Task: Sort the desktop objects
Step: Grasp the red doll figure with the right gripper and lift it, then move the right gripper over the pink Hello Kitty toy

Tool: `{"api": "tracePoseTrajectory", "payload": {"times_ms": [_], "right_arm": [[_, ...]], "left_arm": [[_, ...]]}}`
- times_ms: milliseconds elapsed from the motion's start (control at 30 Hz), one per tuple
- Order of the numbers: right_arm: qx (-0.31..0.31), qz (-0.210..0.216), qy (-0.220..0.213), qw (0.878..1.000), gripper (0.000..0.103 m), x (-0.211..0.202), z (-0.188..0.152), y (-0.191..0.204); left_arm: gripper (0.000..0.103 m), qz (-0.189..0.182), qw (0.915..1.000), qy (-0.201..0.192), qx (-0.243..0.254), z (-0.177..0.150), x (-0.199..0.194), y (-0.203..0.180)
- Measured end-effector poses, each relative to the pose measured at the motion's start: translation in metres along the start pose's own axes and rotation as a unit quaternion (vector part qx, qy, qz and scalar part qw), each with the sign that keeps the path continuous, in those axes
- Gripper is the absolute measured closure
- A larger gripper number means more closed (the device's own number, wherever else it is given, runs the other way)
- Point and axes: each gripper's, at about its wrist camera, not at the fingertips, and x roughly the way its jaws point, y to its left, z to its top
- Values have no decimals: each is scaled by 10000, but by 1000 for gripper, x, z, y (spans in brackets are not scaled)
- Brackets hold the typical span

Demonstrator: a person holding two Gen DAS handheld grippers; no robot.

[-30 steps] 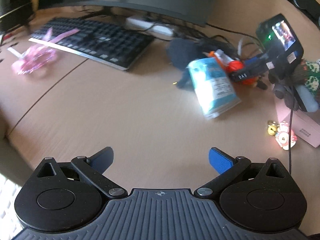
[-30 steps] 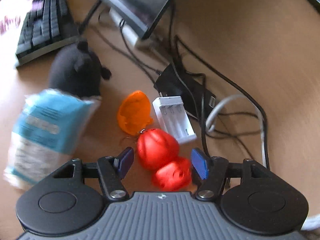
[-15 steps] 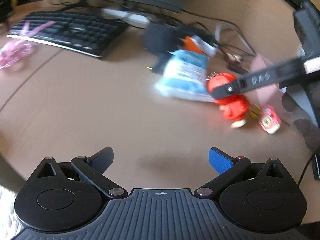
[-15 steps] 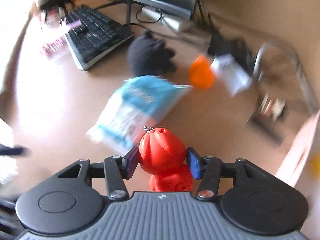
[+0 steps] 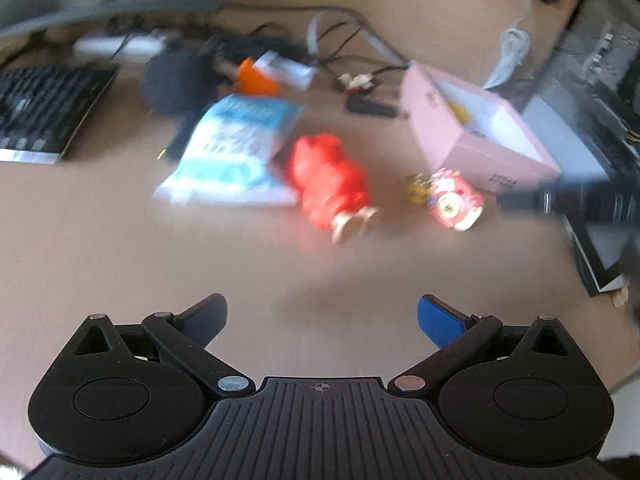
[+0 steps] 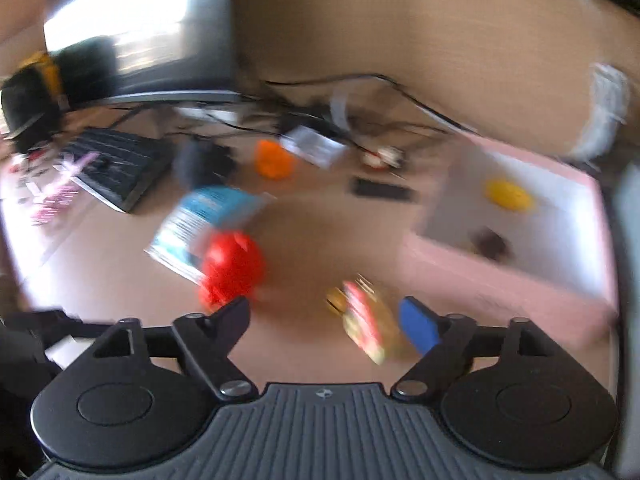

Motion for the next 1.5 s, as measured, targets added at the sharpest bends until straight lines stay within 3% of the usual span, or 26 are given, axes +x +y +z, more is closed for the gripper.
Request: {"api": "tracePoseTrajectory", "payload": {"times_ms": [133, 233, 367, 500, 700, 767, 800, 933, 1067, 1133, 1200, 1267, 1333, 1367, 1400, 1500], "right_arm": [[470, -527, 258, 9972, 17, -5, -43, -15], [714, -869, 311, 9932, 17, -8, -67, -27], [139, -1226, 43, 9924, 18, -13, -80, -28], [-723, -865, -219, 9934, 47, -6, -70, -22], [-1270, -419, -506, 9897, 50, 37, -44, -19], [-1253, -197, -531, 9905, 61, 49, -38, -24], [-1269, -51, -477, 9908, 73, 53, -36, -26], [-1424, 355, -403, 9883, 82, 47, -41, -33], [-1650, 403, -266, 9851, 82, 28, -57, -49], [-1938, 210, -235, 9805, 81, 17, -68, -60], [-2168, -255, -320, 9753, 80, 10, -77, -71], [-2150, -889, -409, 9717, 71, 5, -81, -82], [-1792, -1295, -519, 9739, 44, -1, -81, -94], [-1570, -1399, -576, 9759, 38, -4, -82, -98], [-1355, -1419, -614, 9786, 32, -8, -83, -101], [-704, -1060, -537, 9904, 28, -16, -92, -104]], "left_arm": [[0, -272, 9975, -460, 472, 9, 0, -25], [0, -293, 9963, -616, 531, 13, -1, -39], [0, -19, 9970, -693, 342, 9, -1, -45], [0, 514, 9971, -539, -132, 4, -5, -43], [0, 1078, 9932, -371, -243, -14, -21, -59], [0, 1245, 9912, -316, -316, -21, -25, -62], [0, 1319, 9900, -289, -409, -24, -27, -62], [0, 1408, 9866, -242, -785, -27, -28, -59], [0, 1172, 9901, -259, -721, -20, -19, -70], [0, 983, 9935, -232, -532, -17, -13, -80], [0, 793, 9962, -181, -309, -15, -6, -91], [0, 676, 9975, -143, -150, -14, -1, -100], [0, 604, 9981, -136, -45, -12, 2, -106], [0, 580, 9982, -136, -12, -11, 3, -108], [0, 557, 9984, -131, 4, -9, 4, -108], [0, 511, 9986, -89, 38, -4, 10, -108]]}}
